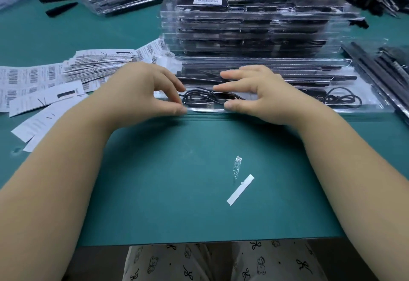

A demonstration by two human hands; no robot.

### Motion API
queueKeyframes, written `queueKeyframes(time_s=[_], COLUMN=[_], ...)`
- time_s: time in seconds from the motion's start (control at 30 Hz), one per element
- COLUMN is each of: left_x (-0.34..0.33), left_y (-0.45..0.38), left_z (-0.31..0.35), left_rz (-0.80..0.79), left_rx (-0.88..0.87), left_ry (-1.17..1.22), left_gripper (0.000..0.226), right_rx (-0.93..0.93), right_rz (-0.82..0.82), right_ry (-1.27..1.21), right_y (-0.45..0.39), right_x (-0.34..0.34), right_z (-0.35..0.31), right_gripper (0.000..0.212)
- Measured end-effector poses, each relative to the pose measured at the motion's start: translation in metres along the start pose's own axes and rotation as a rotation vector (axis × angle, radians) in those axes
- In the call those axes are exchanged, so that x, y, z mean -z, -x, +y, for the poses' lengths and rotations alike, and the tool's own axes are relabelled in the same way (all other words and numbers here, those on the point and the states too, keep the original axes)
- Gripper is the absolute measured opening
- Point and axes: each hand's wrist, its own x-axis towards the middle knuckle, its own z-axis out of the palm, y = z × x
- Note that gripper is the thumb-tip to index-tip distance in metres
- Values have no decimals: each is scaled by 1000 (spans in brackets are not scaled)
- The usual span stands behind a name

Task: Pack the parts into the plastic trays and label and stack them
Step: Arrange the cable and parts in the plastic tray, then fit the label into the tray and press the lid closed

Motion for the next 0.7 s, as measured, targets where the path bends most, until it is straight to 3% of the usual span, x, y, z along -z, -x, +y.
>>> queueKeyframes(time_s=[0.07,0.13,0.17,0.23,0.3,0.37,0.5,0.7], left_x=[4,15,20,24,20,15,15,13], left_y=[0,-6,-8,-11,-12,-13,-18,-15], left_z=[-11,-32,-43,-66,-79,-80,-77,-76], left_rz=[224,442,460,350,239,242,431,400], left_rx=[41,133,188,310,410,471,545,548], left_ry=[42,-132,-258,-497,-601,-581,-545,-582], left_gripper=[8,31,40,47,38,30,41,39], right_rx=[0,-3,-6,-8,-5,-5,-3,2], right_rz=[-17,-23,-24,-22,-14,-10,-12,11], right_ry=[-28,-37,-40,-44,-50,-56,-51,-31], right_y=[-1,0,0,1,1,1,1,1], right_x=[1,2,2,1,1,1,1,0], right_z=[-1,-2,-2,-3,-3,-3,-2,-3], right_gripper=[35,36,36,35,35,35,33,31])
